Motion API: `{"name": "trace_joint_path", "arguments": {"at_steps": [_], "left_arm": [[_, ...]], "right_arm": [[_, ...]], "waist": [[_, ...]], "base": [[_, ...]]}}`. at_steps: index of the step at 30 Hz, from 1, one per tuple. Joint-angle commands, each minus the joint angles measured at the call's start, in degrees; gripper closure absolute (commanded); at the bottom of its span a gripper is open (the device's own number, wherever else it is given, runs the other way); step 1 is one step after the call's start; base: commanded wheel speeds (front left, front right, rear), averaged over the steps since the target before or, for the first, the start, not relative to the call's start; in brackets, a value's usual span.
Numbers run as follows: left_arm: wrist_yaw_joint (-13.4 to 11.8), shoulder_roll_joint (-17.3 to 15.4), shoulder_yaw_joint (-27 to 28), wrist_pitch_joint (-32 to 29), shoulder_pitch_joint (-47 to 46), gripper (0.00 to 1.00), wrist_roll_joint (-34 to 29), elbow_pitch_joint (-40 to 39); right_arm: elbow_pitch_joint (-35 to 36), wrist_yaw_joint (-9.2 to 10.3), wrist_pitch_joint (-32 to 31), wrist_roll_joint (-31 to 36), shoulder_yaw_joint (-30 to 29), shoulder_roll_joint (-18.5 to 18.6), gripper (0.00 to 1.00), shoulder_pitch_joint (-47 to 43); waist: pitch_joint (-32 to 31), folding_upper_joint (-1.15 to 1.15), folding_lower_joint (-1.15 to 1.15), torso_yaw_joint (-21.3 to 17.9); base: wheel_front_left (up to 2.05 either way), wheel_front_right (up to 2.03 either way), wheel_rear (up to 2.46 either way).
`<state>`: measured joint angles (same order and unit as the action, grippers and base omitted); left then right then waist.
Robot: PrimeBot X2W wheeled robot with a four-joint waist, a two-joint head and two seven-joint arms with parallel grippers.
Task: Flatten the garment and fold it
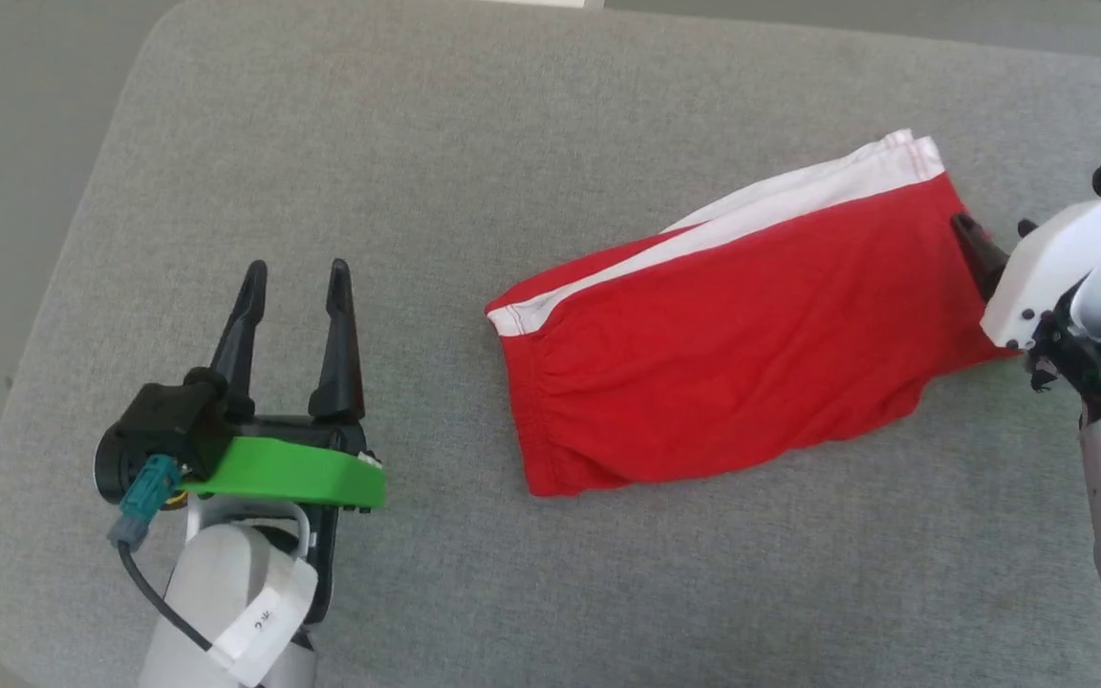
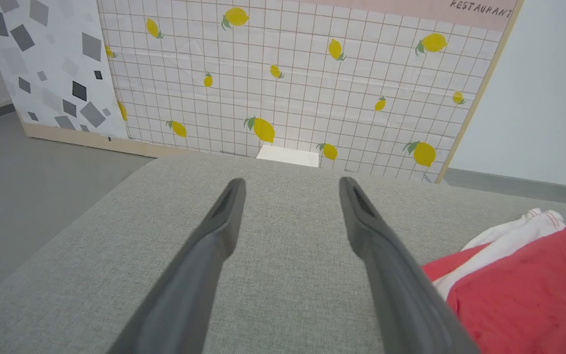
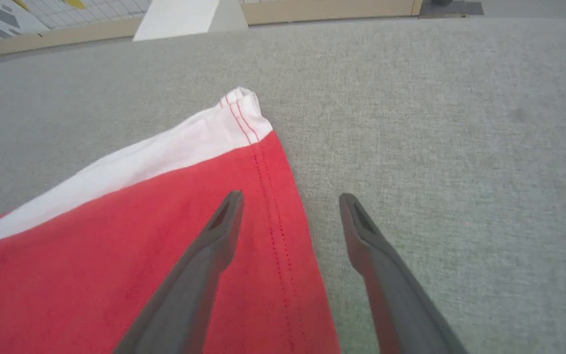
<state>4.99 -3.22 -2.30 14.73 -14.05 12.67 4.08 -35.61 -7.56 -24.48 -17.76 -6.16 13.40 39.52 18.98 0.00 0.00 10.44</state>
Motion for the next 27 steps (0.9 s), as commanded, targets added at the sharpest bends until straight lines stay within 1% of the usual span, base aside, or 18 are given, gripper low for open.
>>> {"name": "trace_joint_path", "arguments": {"at_steps": [1,2,3,9,10,11,12,14,15,20,24,27], "left_arm": [[0.24,0.31,0.17,0.27,0.53,0.0,0.47,-0.48],[0.22,0.32,0.19,0.27,0.46,0.0,0.85,-0.62],[0.1,0.33,0.03,0.27,0.18,0.0,1.28,-0.81],[-0.09,0.34,-0.51,0.27,-0.13,0.0,1.8,-0.87],[-0.12,0.34,-0.6,0.27,-0.13,0.0,1.82,-0.89],[-0.16,0.34,-0.7,0.27,-0.1,0.0,1.96,-0.88],[-0.2,0.34,-0.79,0.27,-0.08,0.0,1.99,-0.87],[-0.24,0.34,-0.96,0.27,-0.03,0.0,1.98,-0.82],[-0.25,0.34,-1.01,0.27,0.0,0.0,2.02,-0.74],[-0.35,0.34,-1.04,0.27,0.52,0.0,1.97,-0.17],[-0.1,0.34,-0.86,0.27,1.65,0.0,1.24,0.21],[0.19,0.34,-0.71,0.27,2.63,0.0,0.7,0.63]], "right_arm": [[-0.99,0.08,-1.86,0.95,-0.19,-0.38,0.0,1.53],[-1.77,0.08,-3.66,1.56,-0.07,-0.44,0.0,2.11],[-3.38,0.08,-8.21,3.22,0.19,-0.38,0.0,3.41],[-4.92,0.08,-15.75,4.09,0.79,-1.54,0.0,4.54],[-4.97,0.08,-17.23,3.73,0.89,-1.86,0.02,4.52],[-4.81,0.08,-18.44,3.34,1.07,-2.12,0.43,4.45],[-4.56,0.08,-19.22,2.93,1.12,-2.38,0.59,4.34],[-3.69,0.08,-20.26,2.09,1.17,-2.69,0.84,4.01],[-2.95,0.08,-20.19,1.75,1.3,-2.69,1.0,3.74],[0.45,0.08,-17.18,0.85,1.97,-0.85,1.0,1.32],[2.94,0.08,-14.02,0.84,0.29,0.7,1.0,-1.89],[5.21,0.08,-12.37,1.68,-2.05,1.69,1.0,-5.1]], "waist": [[1.11,0.0,0.0,0.72],[1.43,0.0,0.0,0.9],[2.04,0.0,0.0,1.27],[2.49,0.0,0.0,1.77],[2.48,0.0,0.0,1.8],[2.45,0.0,0.0,1.81],[2.43,0.0,0.0,1.81],[2.34,0.0,0.0,1.78],[2.26,0.0,0.0,1.74],[0.89,0.0,0.0,1.24],[-1.15,0.0,0.0,0.14],[-2.84,0.0,0.0,-0.95]], "base": [[0.0,0.0,0.0],[0.0,0.0,0.0],[0.0,0.0,0.0],[0.0,0.0,0.0],[0.0,0.0,0.0],[0.0,0.0,0.0],[0.0,0.0,0.0],[0.0,0.0,0.0],[0.0,0.0,0.0],[0.0,0.0,0.0],[0.0,0.0,0.0],[0.0,0.0,0.0]]}}
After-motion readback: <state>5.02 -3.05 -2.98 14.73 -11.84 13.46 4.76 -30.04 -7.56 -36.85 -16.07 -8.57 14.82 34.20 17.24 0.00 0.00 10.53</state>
